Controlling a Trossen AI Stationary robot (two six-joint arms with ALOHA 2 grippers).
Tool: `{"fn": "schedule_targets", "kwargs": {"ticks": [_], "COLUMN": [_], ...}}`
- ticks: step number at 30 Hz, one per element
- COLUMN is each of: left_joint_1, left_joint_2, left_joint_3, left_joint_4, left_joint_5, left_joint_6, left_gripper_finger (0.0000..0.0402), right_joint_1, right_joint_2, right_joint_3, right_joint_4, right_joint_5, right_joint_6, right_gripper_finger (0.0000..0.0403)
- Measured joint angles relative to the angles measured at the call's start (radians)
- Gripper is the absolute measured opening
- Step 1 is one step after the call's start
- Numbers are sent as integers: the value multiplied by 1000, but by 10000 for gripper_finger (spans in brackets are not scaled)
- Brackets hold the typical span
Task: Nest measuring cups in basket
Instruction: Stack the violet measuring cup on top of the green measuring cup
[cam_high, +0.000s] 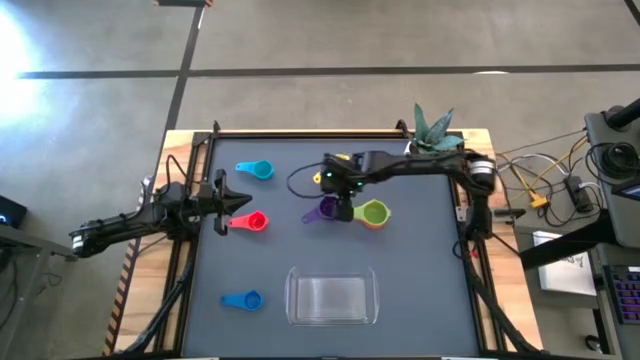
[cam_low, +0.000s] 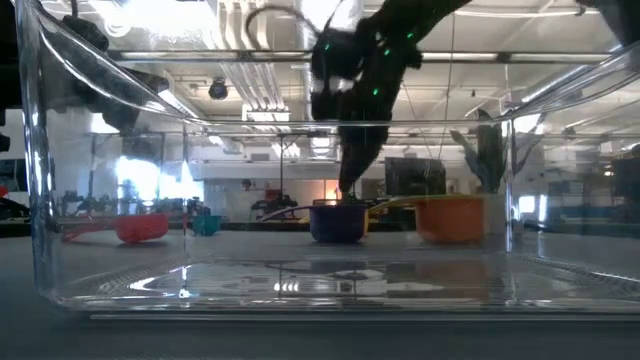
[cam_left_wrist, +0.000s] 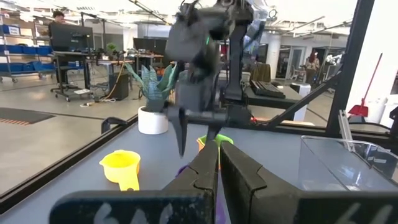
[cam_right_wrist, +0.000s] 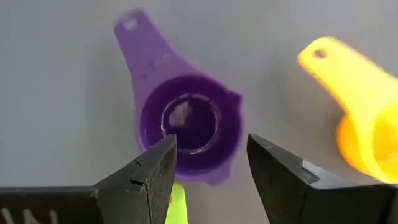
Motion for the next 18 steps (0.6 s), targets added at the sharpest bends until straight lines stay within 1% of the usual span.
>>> {"fn": "schedule_targets", "kwargs": {"ticks": [4,9,15,18], "left_joint_1": [0,0,0,0], "left_joint_2": [0,0,0,0], "left_joint_3": [0,0,0,0], "left_joint_4": [0,0,0,0], "left_joint_5": [0,0,0,0], "left_joint_6": [0,0,0,0], "left_gripper_finger": [0,0,0,0], "right_joint_1": [-10,-26,-35,-37], "right_joint_2": [82,138,152,134], "right_joint_3": [59,97,101,99], "right_joint_4": [-13,-15,-42,-42], "right_joint_5": [1,4,2,1], "right_joint_6": [-15,-15,-13,-13], "right_gripper_finger": [186,180,151,137]}}
